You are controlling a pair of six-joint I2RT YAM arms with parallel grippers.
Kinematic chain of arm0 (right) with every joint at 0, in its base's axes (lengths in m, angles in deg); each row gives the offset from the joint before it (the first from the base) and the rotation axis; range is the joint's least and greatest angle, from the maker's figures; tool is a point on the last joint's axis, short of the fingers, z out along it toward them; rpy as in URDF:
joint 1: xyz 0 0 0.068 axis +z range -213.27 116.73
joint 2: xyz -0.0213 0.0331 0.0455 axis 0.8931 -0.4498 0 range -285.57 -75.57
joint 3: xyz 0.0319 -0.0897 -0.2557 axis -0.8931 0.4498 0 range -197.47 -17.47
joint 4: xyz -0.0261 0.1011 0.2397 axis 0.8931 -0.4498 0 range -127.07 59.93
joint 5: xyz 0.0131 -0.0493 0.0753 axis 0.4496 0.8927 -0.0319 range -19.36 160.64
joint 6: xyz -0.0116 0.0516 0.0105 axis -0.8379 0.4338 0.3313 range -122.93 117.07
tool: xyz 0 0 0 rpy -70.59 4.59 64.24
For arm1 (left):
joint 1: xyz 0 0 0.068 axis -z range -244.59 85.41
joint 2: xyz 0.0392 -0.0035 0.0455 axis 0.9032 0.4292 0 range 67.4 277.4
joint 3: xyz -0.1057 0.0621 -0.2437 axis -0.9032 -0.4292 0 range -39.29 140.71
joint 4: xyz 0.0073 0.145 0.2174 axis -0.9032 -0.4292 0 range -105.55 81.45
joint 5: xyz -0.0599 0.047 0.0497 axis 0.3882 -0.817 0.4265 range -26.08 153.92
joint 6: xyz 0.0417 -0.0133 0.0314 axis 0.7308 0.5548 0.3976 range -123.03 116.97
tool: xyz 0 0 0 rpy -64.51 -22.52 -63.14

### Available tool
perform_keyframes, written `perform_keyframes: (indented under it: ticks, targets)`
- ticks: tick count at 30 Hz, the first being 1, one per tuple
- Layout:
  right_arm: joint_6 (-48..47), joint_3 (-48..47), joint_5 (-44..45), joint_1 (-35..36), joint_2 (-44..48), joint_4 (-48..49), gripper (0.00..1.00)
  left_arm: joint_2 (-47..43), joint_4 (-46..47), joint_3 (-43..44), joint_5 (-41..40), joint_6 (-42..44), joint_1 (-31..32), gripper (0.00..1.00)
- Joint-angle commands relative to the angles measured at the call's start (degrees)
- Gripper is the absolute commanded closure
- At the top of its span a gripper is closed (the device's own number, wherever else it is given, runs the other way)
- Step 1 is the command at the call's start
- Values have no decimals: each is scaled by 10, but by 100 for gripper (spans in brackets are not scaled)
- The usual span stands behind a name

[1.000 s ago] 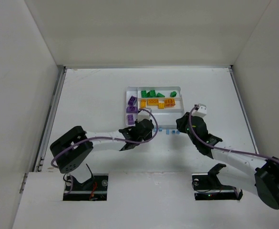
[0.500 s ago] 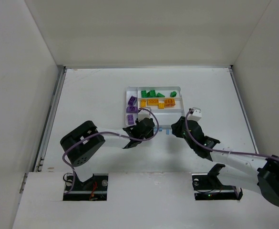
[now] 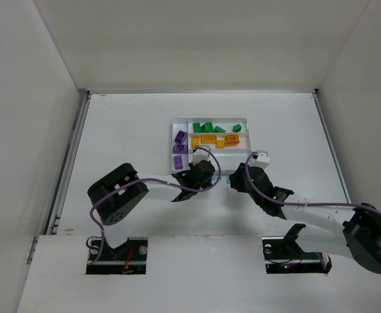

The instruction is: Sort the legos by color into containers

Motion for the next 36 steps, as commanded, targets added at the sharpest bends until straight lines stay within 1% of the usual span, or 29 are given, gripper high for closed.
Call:
perform_keyframes:
  ticks: [1, 8, 14, 18, 22, 24, 30, 36]
  targets:
    - [-1, -17, 4, 11, -23, 29, 55, -20, -6, -2, -30, 17, 3, 88]
    - [-7, -34, 5, 21, -49, 32, 53, -98, -9, -22, -27, 22, 9, 88]
    - [-10, -40, 10, 24, -59, 29, 53, -142, -16, -8, -14, 25, -1, 88]
    - [-1, -36, 34, 25, -53, 7, 53, -125, -13, 32, 4, 56, -37, 88]
    - [19, -25, 91, 30, -10, -34, 54, -82, -13, 73, 27, 64, -67, 87]
    - [26, -26, 100, 30, 3, -61, 54, -61, -13, 86, 35, 67, -76, 87]
    - [38, -35, 108, 10, -21, -109, 53, -20, -7, 107, 50, 66, -97, 86]
    - [49, -61, 111, -2, -49, -138, 51, -9, -12, 104, 53, 62, -92, 85]
